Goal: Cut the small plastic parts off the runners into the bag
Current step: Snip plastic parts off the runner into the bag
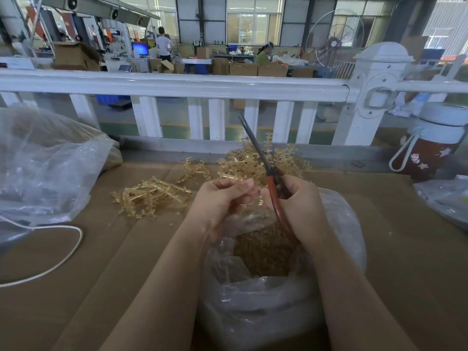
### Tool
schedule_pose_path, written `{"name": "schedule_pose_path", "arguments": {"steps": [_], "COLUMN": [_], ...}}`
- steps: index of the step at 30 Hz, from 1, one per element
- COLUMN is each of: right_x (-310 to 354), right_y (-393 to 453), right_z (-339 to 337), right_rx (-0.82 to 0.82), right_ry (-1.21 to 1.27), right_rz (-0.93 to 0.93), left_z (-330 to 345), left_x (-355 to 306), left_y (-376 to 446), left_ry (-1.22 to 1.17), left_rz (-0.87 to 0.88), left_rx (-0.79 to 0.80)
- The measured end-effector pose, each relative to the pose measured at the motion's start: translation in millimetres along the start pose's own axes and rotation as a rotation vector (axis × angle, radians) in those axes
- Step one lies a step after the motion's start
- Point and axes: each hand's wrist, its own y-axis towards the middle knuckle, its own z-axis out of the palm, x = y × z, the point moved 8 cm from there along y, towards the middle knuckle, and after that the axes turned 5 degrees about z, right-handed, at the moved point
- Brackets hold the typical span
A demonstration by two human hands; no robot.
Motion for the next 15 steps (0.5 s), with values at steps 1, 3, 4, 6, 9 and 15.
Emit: {"name": "schedule_pose_path", "arguments": {"steps": [1,3,4,6,9,15], "right_x": [-0.1,-1.2,-1.2,-0.6,-0.9,1.4], "right_y": [-0.1,0.0,-0.1,0.2,0.9,1.2], "right_z": [-1.0,-3.3,-4.8,-5.5,-3.9,1.9], "right_rx": [-0.015,-0.043,-0.055,-0.061,-0.057,0.006], "right_ry": [0.003,0.008,0.007,-0.010,-0.030,-0.076], "right_rz": [-0.005,-0.013,-0.021,-0.039,-0.045,-0.085], "left_z": [-0.2,-3.4,-5.8,-7.7,-3.5,-5.8], "left_x": [0.5,0.7,0.8,0.7,4.1,3.0], "left_y": [0.1,0.2,0.4,0.4,-0.6,0.9], "left_ry": [-0.003,-0.034,-0.061,-0.093,-0.067,-0.084], "left_rz": [-0.003,-0.011,-0.015,-0.029,-0.069,-0.048], "left_rx": [-0.015,-0.062,-0.083,-0.098,-0.084,-0.094]}}
